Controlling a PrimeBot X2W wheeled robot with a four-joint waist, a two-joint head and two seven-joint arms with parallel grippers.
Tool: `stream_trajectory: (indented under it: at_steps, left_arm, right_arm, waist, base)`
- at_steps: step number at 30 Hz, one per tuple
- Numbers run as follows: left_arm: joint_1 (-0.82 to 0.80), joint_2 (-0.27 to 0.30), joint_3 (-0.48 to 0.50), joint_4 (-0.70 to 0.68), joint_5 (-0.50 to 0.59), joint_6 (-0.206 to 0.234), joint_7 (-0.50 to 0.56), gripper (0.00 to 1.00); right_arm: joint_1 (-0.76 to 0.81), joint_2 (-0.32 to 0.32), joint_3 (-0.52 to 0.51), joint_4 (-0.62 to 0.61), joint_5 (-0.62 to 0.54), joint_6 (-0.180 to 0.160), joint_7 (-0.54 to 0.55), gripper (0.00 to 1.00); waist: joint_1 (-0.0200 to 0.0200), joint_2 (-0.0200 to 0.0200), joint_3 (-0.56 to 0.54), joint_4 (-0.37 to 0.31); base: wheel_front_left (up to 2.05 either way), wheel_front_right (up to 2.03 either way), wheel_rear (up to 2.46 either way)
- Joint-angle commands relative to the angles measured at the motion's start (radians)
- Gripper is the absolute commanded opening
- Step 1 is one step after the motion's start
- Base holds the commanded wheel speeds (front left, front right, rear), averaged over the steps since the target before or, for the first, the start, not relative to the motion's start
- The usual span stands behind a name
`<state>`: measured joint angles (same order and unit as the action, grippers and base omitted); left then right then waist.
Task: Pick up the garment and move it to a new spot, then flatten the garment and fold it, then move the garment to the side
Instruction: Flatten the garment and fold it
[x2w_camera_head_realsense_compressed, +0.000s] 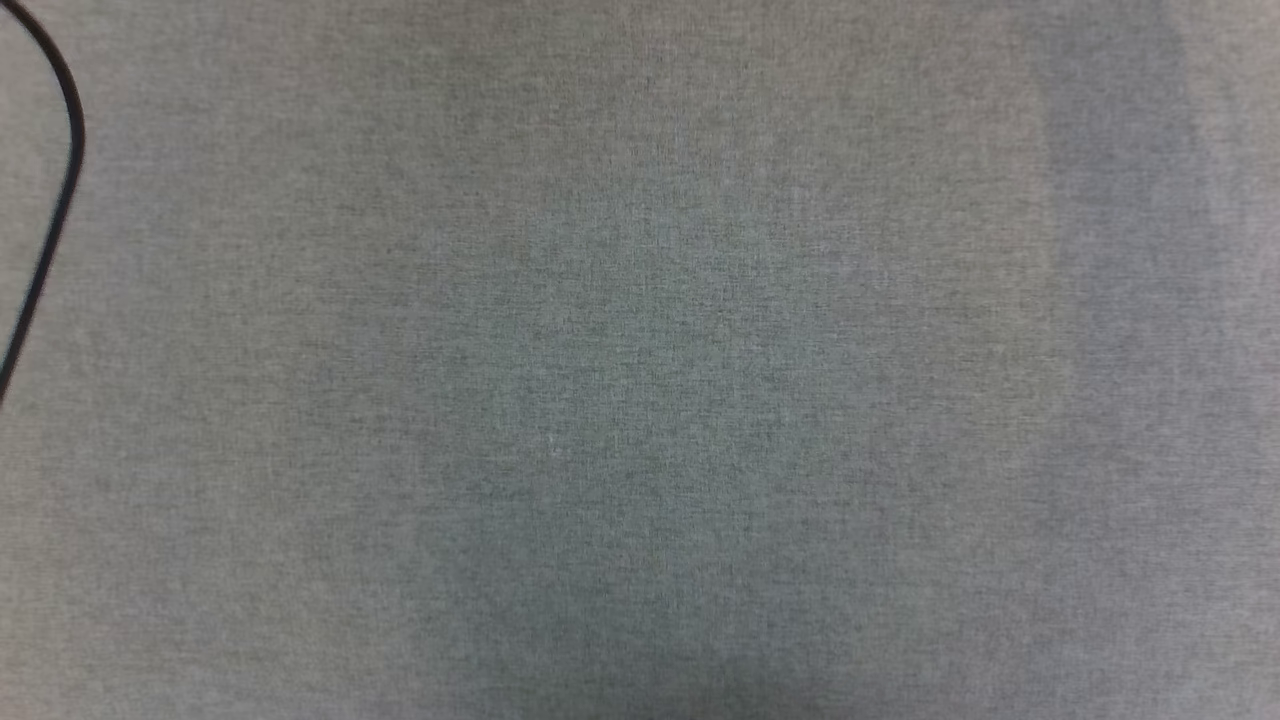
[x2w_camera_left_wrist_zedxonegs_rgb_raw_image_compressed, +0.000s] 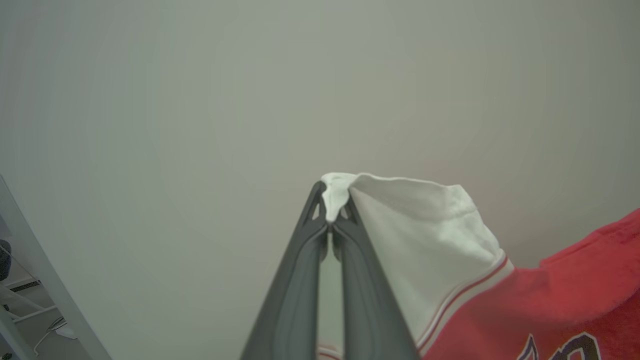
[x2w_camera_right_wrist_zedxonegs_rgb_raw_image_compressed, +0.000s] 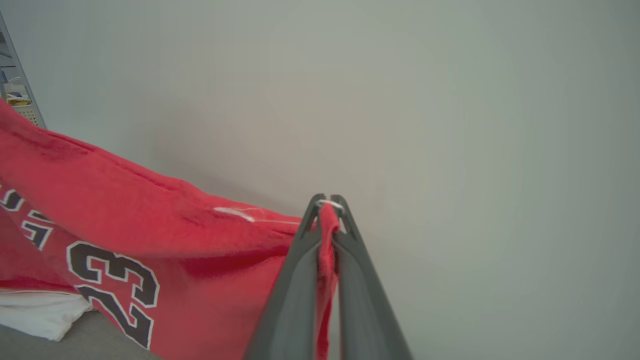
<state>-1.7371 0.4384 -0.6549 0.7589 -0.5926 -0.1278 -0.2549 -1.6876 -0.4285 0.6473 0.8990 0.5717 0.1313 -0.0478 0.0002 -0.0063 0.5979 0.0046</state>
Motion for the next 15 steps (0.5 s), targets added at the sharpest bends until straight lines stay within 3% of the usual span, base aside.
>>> stream_trajectory:
  at_steps: [1,7,15]
  left_arm:
    - [0.051,0.014,-0.006,-0.012,0.002,-0.003,-0.006,0.0]
    - [0.283,0.043,0.025,-0.12,-0.003,0.004,-0.006,0.0]
    - [0.671,0.083,0.067,-0.271,-0.03,0.063,-0.007,0.0]
  right_arm:
    - [0.041,0.002,0.017,0.0,0.023,-0.001,-0.014,0.0]
    - [0.206,-0.013,0.117,-0.034,0.109,-0.001,-0.045,0.0]
    - [0.469,-0.067,0.238,-0.115,0.216,-0.001,-0.065,0.0]
  waist:
    - [-0.0002,0.0063,-0.035,0.001]
    - [-0.0002,0.0063,-0.131,0.011]
    - [-0.0002,0.0063,-0.27,0.021]
  base:
    - [0.0,0.0,0.0]
    - [0.0,0.0,0.0]
    - [0.0,0.0,0.0]
